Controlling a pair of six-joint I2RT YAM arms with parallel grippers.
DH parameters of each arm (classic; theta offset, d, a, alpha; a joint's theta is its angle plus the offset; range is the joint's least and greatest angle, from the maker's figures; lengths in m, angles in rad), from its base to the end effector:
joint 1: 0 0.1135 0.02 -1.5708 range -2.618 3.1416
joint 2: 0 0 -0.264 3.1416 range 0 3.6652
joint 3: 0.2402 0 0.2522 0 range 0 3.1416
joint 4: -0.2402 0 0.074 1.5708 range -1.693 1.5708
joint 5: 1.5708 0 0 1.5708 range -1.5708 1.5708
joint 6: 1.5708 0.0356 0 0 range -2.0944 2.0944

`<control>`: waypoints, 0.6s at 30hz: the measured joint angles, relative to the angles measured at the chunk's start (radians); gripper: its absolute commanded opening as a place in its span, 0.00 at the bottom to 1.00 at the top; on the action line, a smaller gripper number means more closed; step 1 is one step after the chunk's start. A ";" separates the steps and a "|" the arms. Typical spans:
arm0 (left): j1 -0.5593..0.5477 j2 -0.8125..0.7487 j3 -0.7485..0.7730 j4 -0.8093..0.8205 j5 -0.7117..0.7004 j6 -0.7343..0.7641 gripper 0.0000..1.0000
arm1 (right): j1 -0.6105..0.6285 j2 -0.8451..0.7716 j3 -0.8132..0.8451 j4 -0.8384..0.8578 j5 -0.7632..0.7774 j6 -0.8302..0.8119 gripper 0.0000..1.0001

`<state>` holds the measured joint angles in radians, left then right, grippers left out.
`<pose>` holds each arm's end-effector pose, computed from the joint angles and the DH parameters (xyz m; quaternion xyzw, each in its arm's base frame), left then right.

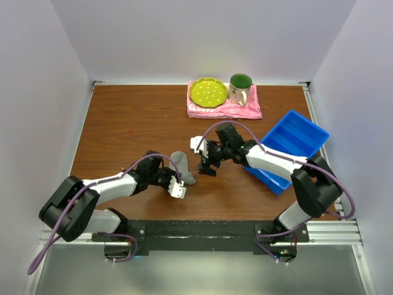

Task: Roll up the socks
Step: Roll the sock at the center of the board.

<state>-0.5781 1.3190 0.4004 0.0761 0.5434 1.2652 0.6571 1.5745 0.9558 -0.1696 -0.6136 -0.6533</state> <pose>0.1743 -0.1357 0.1329 0.7748 0.4680 -0.1206 0.4075 0.2472 0.2166 0.2112 -0.6283 0.6286 0.2799 0.3630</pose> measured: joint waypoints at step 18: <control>0.021 0.017 0.006 -0.005 0.049 0.034 0.00 | 0.223 0.082 -0.071 0.216 0.155 0.011 0.72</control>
<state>-0.5571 1.3357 0.4061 0.0711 0.5922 1.2991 0.8803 1.6562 0.8848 0.0467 -0.4587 -0.6426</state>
